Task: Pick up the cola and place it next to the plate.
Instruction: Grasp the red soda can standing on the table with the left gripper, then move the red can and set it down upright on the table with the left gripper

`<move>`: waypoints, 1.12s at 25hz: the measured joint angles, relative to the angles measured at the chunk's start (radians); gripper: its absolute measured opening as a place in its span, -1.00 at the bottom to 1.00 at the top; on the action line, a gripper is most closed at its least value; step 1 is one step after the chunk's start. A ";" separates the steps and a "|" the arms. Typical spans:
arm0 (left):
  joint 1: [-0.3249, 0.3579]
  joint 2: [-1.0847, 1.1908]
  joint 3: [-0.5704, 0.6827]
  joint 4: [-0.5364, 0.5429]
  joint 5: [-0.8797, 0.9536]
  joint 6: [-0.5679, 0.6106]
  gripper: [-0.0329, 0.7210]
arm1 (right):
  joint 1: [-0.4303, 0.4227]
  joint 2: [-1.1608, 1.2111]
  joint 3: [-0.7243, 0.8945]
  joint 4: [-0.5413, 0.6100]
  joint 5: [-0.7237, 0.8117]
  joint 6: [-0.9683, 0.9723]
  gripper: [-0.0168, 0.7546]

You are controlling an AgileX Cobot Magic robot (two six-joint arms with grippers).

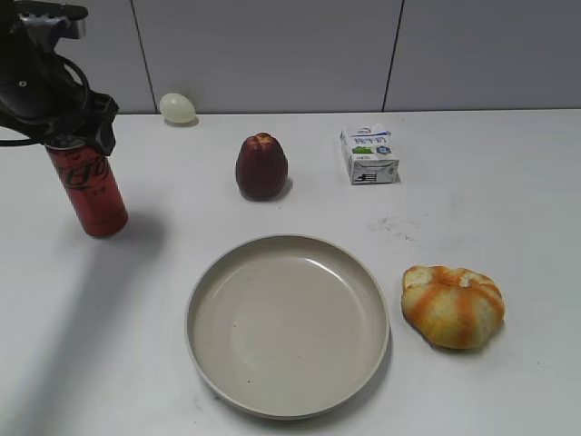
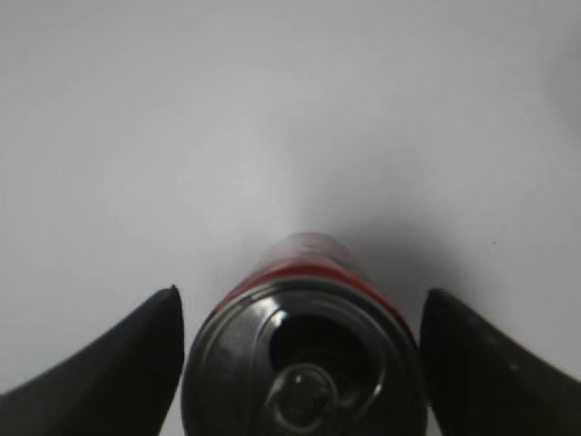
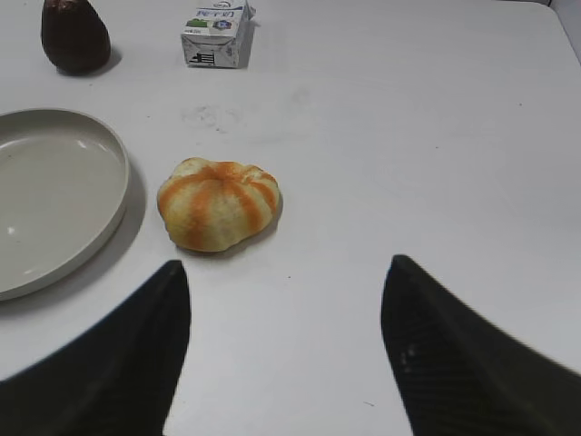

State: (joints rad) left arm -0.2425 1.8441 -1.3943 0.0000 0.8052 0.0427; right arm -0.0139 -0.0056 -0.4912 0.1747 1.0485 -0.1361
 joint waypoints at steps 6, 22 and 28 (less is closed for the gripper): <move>0.000 0.003 0.000 0.000 0.042 0.000 0.52 | 0.000 0.000 0.000 0.000 0.000 0.000 0.42; -0.091 -0.265 0.082 0.021 0.169 -0.043 0.49 | 0.000 0.000 0.000 0.000 0.000 0.000 0.42; -0.233 -0.406 0.273 0.054 0.114 -0.161 0.49 | 0.000 0.000 0.000 0.000 0.000 0.000 0.42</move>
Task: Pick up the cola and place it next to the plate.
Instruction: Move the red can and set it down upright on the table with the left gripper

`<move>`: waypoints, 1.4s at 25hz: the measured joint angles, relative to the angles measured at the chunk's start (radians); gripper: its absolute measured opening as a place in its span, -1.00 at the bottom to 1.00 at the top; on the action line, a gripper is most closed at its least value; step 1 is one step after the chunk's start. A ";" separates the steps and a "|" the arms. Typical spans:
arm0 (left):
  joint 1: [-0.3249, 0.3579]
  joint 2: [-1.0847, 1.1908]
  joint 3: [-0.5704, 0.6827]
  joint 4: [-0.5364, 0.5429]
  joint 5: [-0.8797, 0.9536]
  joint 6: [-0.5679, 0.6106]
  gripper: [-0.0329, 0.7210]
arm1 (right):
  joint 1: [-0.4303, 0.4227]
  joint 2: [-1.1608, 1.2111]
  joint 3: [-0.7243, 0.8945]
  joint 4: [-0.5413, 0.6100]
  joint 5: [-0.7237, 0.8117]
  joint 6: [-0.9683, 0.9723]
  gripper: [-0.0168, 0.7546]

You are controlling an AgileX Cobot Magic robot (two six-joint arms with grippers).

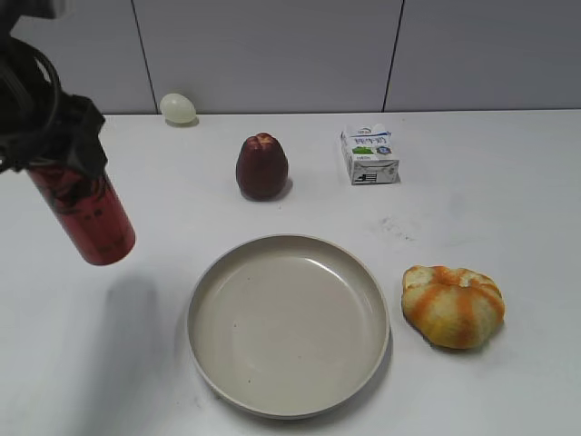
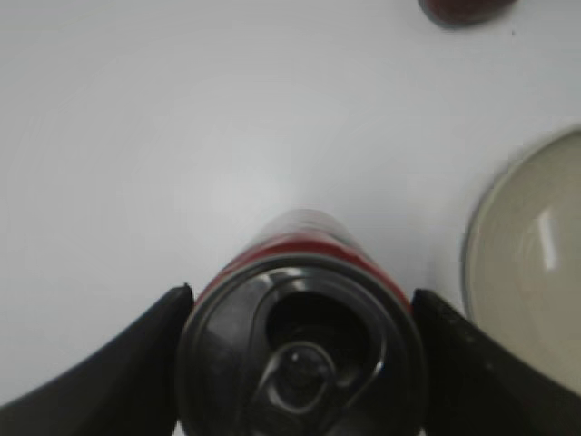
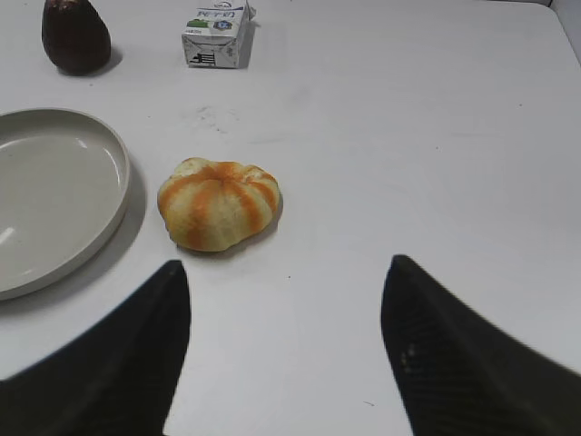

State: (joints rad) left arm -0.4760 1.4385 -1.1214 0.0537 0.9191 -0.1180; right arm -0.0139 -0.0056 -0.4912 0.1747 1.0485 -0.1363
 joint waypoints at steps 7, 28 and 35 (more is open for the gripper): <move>-0.144 -0.016 0.120 0.023 -0.062 -0.103 0.49 | 0.000 0.000 0.000 0.000 0.000 0.000 0.42; -0.171 -0.028 0.246 0.042 -0.194 -0.157 0.74 | 0.000 0.000 0.000 0.000 0.000 0.000 0.42; -0.111 -0.129 0.084 0.047 -0.086 -0.094 0.73 | 0.000 0.000 0.000 0.000 0.000 0.000 0.42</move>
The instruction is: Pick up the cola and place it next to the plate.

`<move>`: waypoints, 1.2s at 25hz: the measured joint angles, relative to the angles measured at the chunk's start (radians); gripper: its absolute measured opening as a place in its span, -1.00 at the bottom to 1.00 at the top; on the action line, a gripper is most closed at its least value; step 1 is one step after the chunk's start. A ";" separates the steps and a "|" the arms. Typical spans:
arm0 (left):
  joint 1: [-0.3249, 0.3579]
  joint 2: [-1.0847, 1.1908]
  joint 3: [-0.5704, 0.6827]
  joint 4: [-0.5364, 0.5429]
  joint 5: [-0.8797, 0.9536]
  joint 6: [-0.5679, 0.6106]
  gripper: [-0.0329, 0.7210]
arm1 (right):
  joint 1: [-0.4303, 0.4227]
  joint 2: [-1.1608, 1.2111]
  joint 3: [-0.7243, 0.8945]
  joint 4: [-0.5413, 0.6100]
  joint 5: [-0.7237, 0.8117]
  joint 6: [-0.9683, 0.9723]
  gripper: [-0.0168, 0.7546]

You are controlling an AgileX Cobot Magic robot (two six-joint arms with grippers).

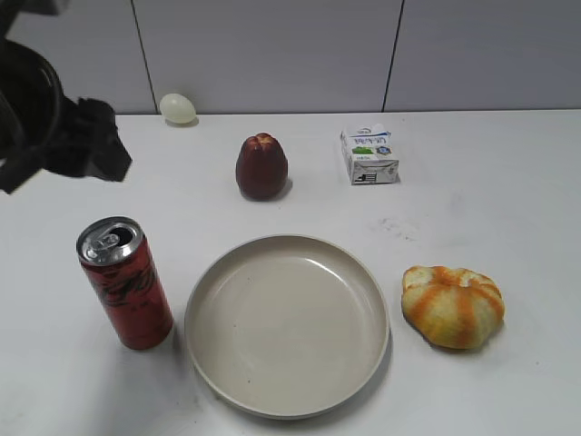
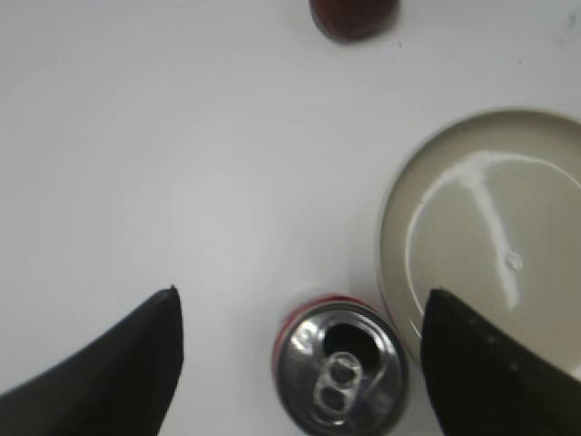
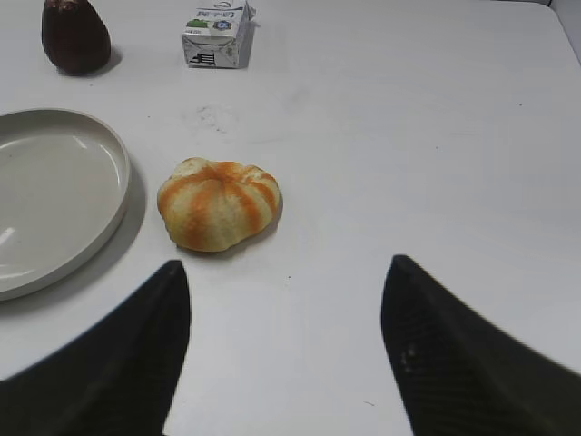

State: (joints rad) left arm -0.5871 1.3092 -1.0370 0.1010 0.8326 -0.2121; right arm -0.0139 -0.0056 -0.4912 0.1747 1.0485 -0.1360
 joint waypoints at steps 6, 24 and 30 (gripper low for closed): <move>0.229 -0.004 -0.054 -0.054 0.094 0.197 0.64 | 0.000 0.000 0.000 0.000 0.000 0.000 0.42; 0.538 -0.397 0.249 -0.124 0.154 0.244 0.62 | 0.000 0.000 0.000 0.000 0.000 0.000 0.42; 0.538 -0.676 0.429 -0.124 0.155 0.245 0.62 | 0.000 0.000 0.000 0.000 0.000 0.000 0.42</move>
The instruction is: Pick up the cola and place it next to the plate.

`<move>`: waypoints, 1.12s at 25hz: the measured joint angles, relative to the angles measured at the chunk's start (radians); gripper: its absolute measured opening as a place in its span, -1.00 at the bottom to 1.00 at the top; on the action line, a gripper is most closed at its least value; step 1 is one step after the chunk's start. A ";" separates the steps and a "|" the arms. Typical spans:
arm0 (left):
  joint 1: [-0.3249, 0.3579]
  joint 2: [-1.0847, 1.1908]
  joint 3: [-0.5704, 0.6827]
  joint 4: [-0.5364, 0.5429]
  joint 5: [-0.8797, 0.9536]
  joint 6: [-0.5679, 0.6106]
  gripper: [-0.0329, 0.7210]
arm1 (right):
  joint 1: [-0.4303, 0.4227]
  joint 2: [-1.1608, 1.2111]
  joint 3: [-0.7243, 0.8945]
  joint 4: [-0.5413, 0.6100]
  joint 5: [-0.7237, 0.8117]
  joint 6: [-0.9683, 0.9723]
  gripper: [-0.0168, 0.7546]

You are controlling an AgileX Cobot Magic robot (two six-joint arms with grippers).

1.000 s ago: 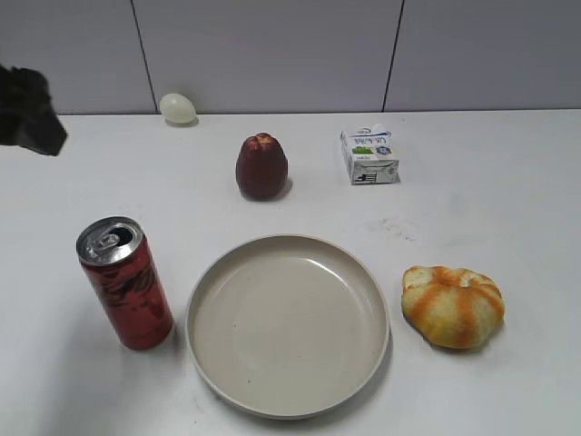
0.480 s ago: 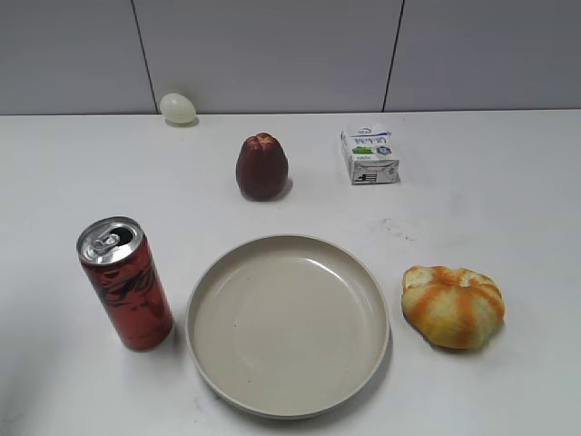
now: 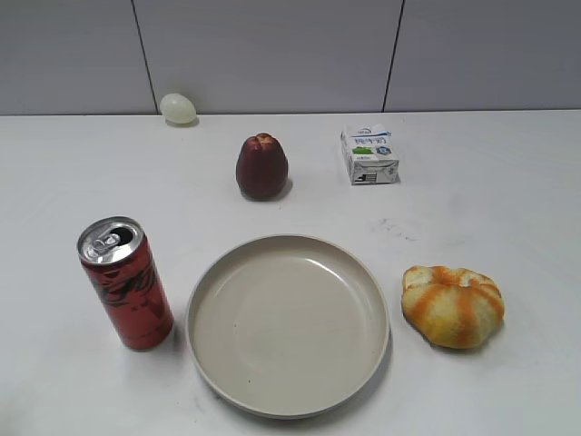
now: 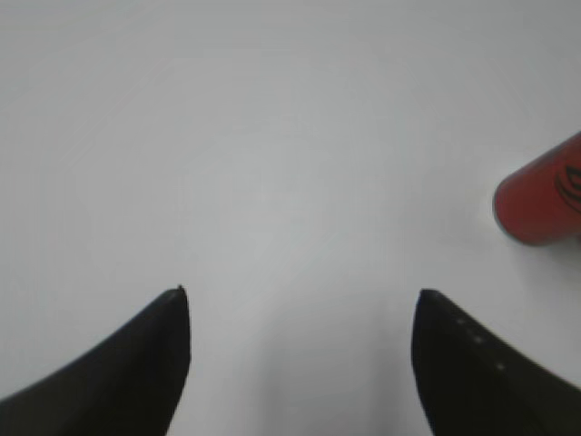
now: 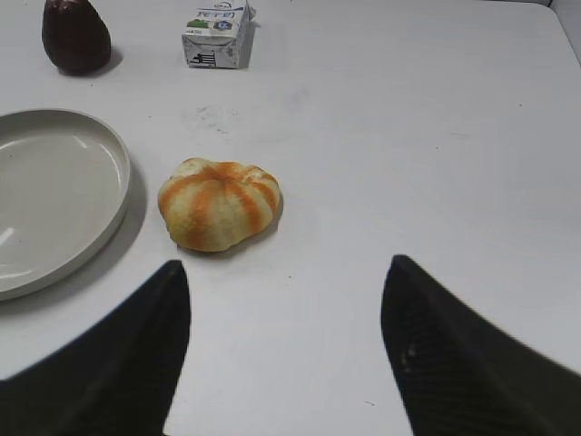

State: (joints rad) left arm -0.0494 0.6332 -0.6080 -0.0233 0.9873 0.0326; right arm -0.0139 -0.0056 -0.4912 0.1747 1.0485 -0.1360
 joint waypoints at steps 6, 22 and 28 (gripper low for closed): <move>0.000 -0.186 0.071 -0.002 0.000 0.000 0.61 | 0.000 0.000 0.000 0.000 0.000 0.000 0.42; 0.000 -0.495 0.104 -0.004 0.049 0.000 0.60 | 0.000 0.000 0.000 0.000 0.000 0.000 0.42; 0.000 -0.627 0.105 -0.004 0.051 0.000 0.55 | 0.000 0.000 0.000 0.000 0.000 0.000 0.42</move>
State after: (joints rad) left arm -0.0494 0.0058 -0.5029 -0.0270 1.0379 0.0326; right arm -0.0139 -0.0056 -0.4912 0.1747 1.0485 -0.1360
